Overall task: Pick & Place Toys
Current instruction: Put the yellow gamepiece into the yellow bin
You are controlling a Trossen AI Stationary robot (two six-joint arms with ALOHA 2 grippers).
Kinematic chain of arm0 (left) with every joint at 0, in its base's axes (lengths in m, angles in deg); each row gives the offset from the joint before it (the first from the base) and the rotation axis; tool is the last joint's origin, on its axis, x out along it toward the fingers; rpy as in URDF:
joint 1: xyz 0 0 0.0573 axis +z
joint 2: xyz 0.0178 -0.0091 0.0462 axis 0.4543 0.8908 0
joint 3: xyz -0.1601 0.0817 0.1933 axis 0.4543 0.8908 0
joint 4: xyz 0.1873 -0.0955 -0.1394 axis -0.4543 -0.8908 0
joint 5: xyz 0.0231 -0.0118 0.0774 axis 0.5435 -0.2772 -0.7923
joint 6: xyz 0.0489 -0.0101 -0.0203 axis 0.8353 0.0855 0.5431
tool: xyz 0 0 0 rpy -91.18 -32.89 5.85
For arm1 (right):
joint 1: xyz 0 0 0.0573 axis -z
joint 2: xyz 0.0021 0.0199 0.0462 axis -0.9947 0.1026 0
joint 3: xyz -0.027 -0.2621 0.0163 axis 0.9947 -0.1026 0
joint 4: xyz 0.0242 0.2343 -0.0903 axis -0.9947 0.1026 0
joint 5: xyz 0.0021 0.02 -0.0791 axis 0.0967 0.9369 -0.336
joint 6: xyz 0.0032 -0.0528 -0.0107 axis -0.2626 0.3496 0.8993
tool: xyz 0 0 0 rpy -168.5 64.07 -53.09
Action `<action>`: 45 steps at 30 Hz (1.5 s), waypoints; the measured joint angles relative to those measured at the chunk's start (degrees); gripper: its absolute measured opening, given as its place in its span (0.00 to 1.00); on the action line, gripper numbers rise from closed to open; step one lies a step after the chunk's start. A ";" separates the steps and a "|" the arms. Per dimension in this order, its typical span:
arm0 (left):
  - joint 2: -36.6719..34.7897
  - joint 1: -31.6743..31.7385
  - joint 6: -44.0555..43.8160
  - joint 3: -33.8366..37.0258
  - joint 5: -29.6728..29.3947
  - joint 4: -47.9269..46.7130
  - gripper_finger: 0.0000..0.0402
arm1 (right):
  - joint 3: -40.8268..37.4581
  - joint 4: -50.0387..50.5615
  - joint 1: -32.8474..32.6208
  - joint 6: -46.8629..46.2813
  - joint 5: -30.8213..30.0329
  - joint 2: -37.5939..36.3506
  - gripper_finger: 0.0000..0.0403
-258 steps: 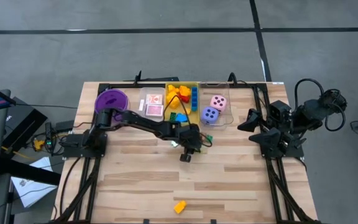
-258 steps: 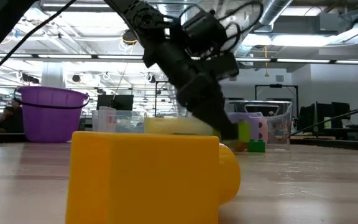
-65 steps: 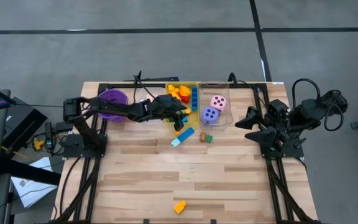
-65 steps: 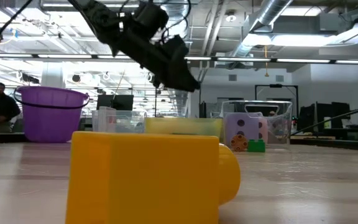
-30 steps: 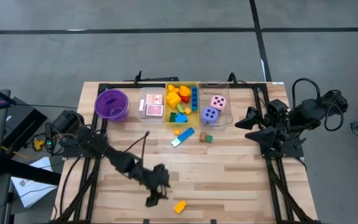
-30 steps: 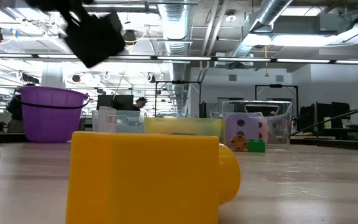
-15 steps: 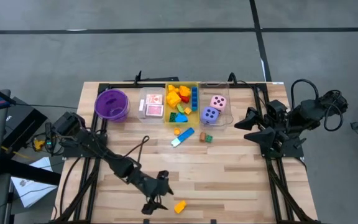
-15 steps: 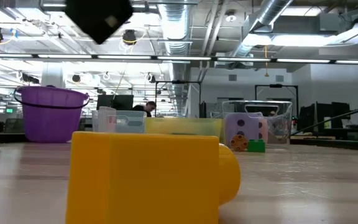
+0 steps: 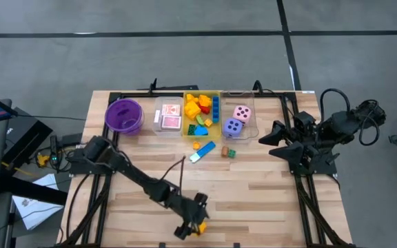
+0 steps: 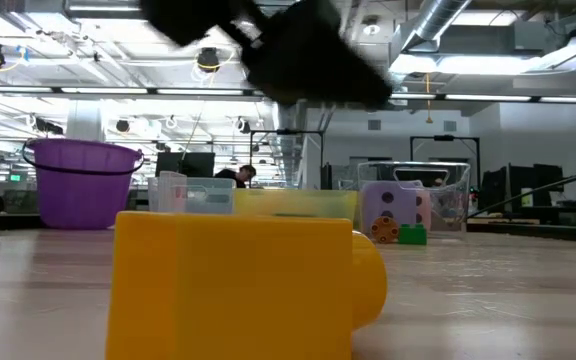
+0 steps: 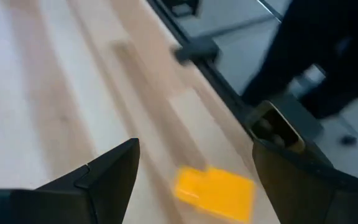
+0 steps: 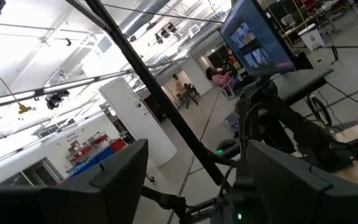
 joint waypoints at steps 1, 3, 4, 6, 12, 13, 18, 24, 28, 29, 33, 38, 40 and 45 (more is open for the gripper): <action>0.63 -0.37 0.08 0.12 0.12 -0.48 0.77 | 0.00 -0.01 0.00 -0.43 -0.01 -0.05 0.66; 1.87 -1.10 0.15 0.18 0.28 -1.77 0.77 | 0.00 0.04 0.00 -0.99 -0.01 -0.04 0.66; 2.58 -1.52 0.18 0.18 0.27 -1.78 0.77 | 0.00 0.08 0.00 -1.16 0.01 -0.02 0.66; 3.56 -2.44 1.05 0.25 0.12 -1.89 0.77 | 0.00 0.23 0.00 -1.65 -0.01 -0.03 0.66; 5.34 -3.84 1.20 0.20 -5.50 -1.06 0.77 | 0.00 1.51 0.00 -3.00 0.01 -0.03 0.66; 5.57 -3.93 1.16 0.20 -6.25 -1.62 0.77 | 0.00 1.59 0.00 -3.28 -0.01 -0.03 0.66; 6.64 -3.86 0.52 0.25 -8.49 -4.86 0.77 | 0.02 1.71 -0.07 -3.71 -0.01 0.83 0.66; 6.81 -2.51 -0.89 0.16 -10.41 -5.09 0.69 | 0.02 1.41 -0.83 -4.55 0.01 2.53 0.66; 6.86 -1.04 -1.82 0.18 -11.25 -4.67 0.58 | 0.02 1.25 -0.81 -5.09 0.01 3.92 0.66; 6.86 -0.66 -2.26 0.18 -11.46 -4.69 0.55 | 0.02 1.07 -0.81 -5.11 0.00 4.22 0.66; 6.86 0.16 -3.43 0.18 -11.23 -4.28 0.39 | 0.02 1.04 -0.81 -6.40 0.01 5.03 0.66; 6.86 0.03 -3.48 0.18 -10.85 -3.53 0.21 | 0.02 1.04 -0.81 -6.56 0.01 5.20 0.66; 6.86 0.03 -3.50 0.20 -10.85 -3.53 0.15 | 0.02 1.06 -0.81 -6.55 0.01 5.18 0.66; 6.86 0.01 -5.40 0.20 -10.83 -3.58 0.02 | 0.02 1.08 -0.81 -6.57 0.01 5.15 0.66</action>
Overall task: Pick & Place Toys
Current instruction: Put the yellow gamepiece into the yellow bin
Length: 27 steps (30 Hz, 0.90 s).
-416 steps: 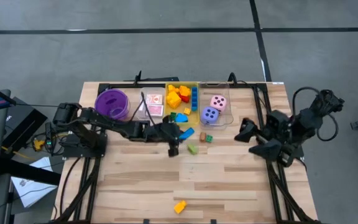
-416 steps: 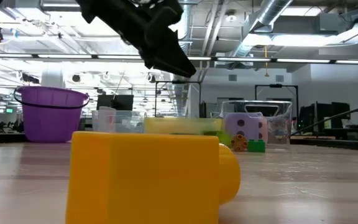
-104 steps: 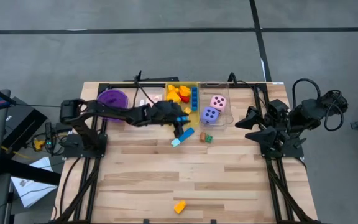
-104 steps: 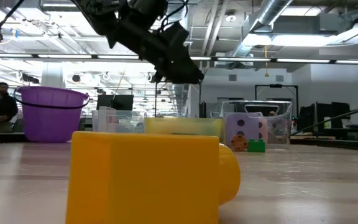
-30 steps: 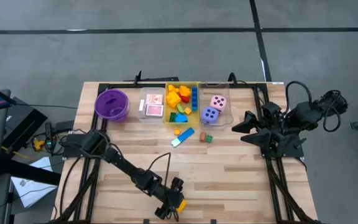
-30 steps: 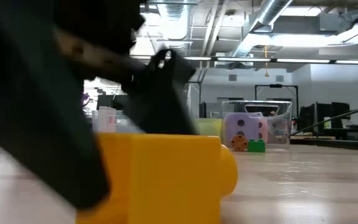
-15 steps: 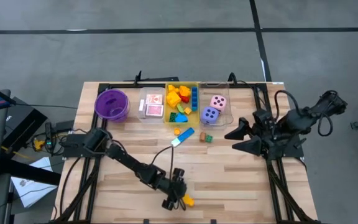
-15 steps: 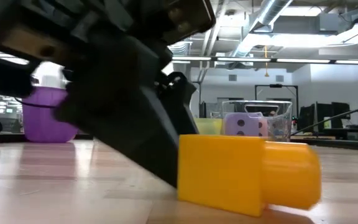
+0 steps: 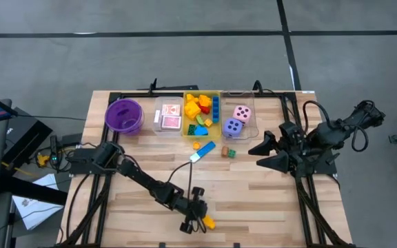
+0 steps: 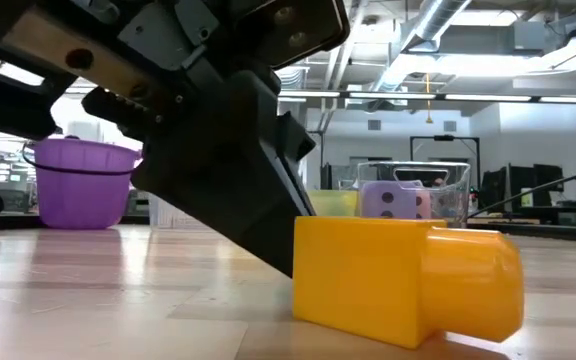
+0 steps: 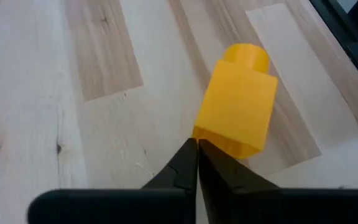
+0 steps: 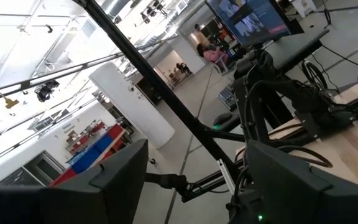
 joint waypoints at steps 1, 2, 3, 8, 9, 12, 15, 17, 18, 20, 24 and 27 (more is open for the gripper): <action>0.00 0.00 -0.42 0.00 0.00 -0.06 0.01 | 0.00 0.01 0.00 0.01 0.00 0.00 0.66; 0.00 0.00 -0.52 0.00 0.00 -0.24 0.01 | 0.00 0.00 0.00 0.00 0.00 0.00 0.66; 0.00 0.00 -0.59 0.00 0.00 -0.46 0.01 | 0.00 0.00 0.00 0.00 0.00 0.00 0.66; -0.25 0.00 -1.90 -0.04 0.02 -3.30 0.00 | 0.00 0.91 -0.39 -0.02 -0.02 0.09 0.66; -0.33 0.00 -2.26 -0.07 -0.03 -3.98 0.00 | 0.02 1.45 -0.44 -0.08 -0.02 0.28 0.66; -1.84 0.00 -2.48 -0.07 -1.93 -9.13 0.02 | 0.04 2.87 -0.07 -2.43 -0.12 1.84 0.66; -4.59 -0.02 -2.72 0.68 -8.49 -17.32 0.05 | 0.05 4.49 0.14 -4.67 -0.17 4.28 0.66; -7.42 0.15 -4.03 2.53 -14.15 -19.82 0.08 | 0.07 5.94 0.15 -6.17 -0.20 6.68 0.66; -9.24 0.34 -5.19 3.68 -16.77 -20.28 0.09 | 0.04 6.54 0.15 -6.98 -0.19 8.14 0.66; -13.54 0.75 -8.28 6.71 -20.51 -21.02 0.13 | -0.04 6.38 0.13 -7.52 -0.09 10.83 0.66; -23.50 1.64 -14.29 13.95 -25.57 -19.00 0.25 | 0.02 2.70 -0.32 -8.31 -0.01 14.90 0.66; -31.87 1.55 -16.60 19.51 -31.00 -13.66 0.39 | 0.10 4.74 -0.76 -12.11 -0.03 16.77 0.66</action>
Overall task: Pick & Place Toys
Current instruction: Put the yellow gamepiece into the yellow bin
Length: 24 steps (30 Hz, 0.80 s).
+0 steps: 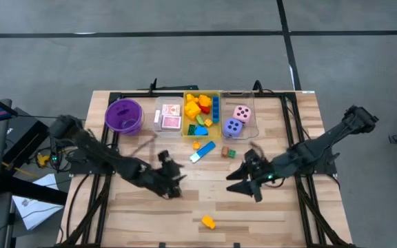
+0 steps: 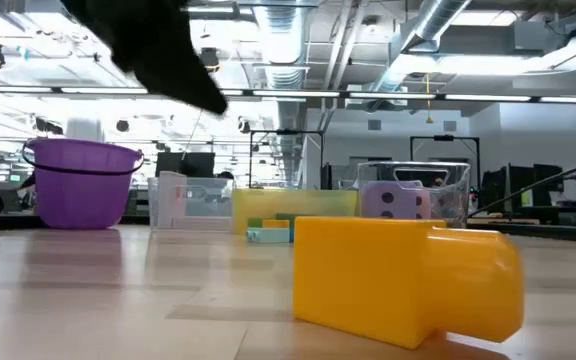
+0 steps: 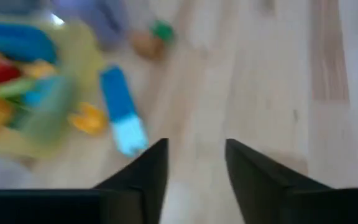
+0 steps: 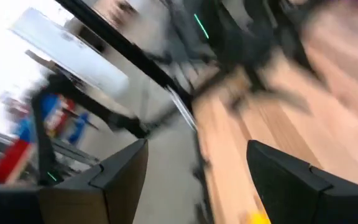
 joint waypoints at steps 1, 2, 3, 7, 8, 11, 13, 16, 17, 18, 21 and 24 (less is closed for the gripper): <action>-2.57 -0.17 0.04 1.70 -1.98 1.74 0.43 | 0.05 2.16 0.00 -1.63 0.32 0.69 0.66; -5.24 -0.18 0.40 3.25 -3.63 3.81 0.48 | -0.03 4.65 0.00 -3.27 1.55 1.51 0.66; -7.69 -0.18 0.76 4.79 -5.14 5.44 0.53 | -0.03 6.22 0.04 -4.79 2.79 2.62 0.66; -16.90 0.38 3.85 9.02 -10.15 9.91 0.68 | -0.03 6.69 0.98 -7.34 10.34 8.09 0.66; -18.79 0.65 4.82 9.68 -11.35 10.59 0.71 | -0.03 6.18 1.30 -7.37 12.48 9.70 0.66; -23.71 1.44 7.16 10.85 -14.22 11.92 0.77 | -0.03 4.55 2.57 -8.17 17.90 14.91 0.66; -26.16 2.05 8.69 11.04 -15.38 12.22 0.78 | -0.05 4.74 3.36 -10.63 19.65 18.03 0.66; -28.70 3.09 11.03 11.33 -15.82 12.30 0.79 | 0.94 4.55 4.03 -12.51 20.78 22.80 0.66; -29.25 3.51 11.45 11.33 -15.82 12.30 0.78 | 1.79 5.28 4.02 -12.89 20.90 24.34 0.66; -29.70 4.03 11.91 11.33 -15.82 12.29 0.78 | 3.07 5.63 4.01 -12.96 20.98 25.96 0.66; -30.12 5.30 12.70 11.33 -16.03 12.33 0.77 | 8.23 8.81 3.83 -12.62 22.08 30.63 0.66; -29.99 6.33 12.73 11.33 -15.10 12.22 0.76 | 15.03 17.12 3.83 -10.91 22.52 35.88 0.66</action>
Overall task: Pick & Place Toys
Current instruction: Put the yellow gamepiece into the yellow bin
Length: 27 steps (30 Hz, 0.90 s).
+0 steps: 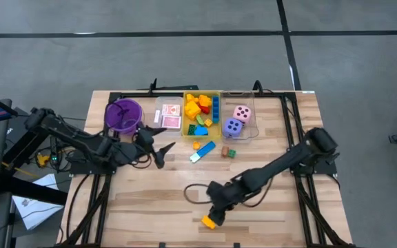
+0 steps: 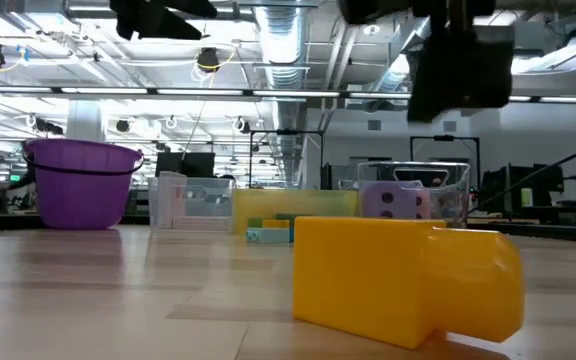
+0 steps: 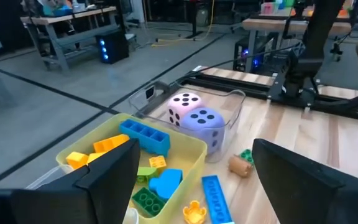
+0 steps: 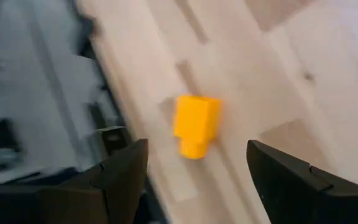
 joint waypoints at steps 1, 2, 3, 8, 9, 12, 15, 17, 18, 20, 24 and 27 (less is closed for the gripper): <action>0.23 0.30 0.00 0.00 0.17 0.11 0.76 | 2.56 3.73 0.04 0.82 0.00 1.84 0.66; 0.52 0.63 0.00 0.00 0.73 0.05 0.76 | 5.16 6.68 0.04 1.76 -0.02 3.72 0.66; 0.63 0.82 0.00 0.00 1.10 -0.24 0.76 | 7.77 9.52 0.10 2.72 -0.02 5.71 0.66; 0.53 1.38 0.00 0.00 1.50 -0.26 0.76 | 18.23 18.05 -0.03 6.41 -0.17 14.12 0.66; 0.46 1.38 0.00 0.00 1.51 -0.24 0.76 | 19.87 19.00 -0.15 6.86 -0.13 15.38 0.66; 0.39 1.38 -0.01 0.00 1.51 -0.24 0.76 | 23.78 23.04 -0.75 7.18 -0.13 18.43 0.66; 0.37 1.38 -0.06 0.00 1.51 -0.23 0.76 | 25.52 25.11 -1.20 8.03 0.01 20.31 0.66; 0.39 1.38 -0.17 0.00 1.51 -0.46 0.76 | 26.23 24.39 -1.25 8.09 0.02 20.95 0.66; 0.39 1.38 -0.20 0.00 1.51 -0.41 0.76 | 26.28 24.86 -1.28 8.09 0.03 20.92 0.66; 0.39 1.38 -0.19 -0.02 1.54 -0.65 0.76 | 26.48 23.87 -1.48 8.06 0.02 20.88 0.66; 0.39 1.38 -0.20 -0.02 1.55 -1.17 0.76 | 26.46 21.92 -1.57 7.23 0.00 20.88 0.66; 0.39 1.38 -0.20 -0.04 1.56 -1.18 0.76 | 26.47 21.27 -1.60 7.00 0.02 20.84 0.66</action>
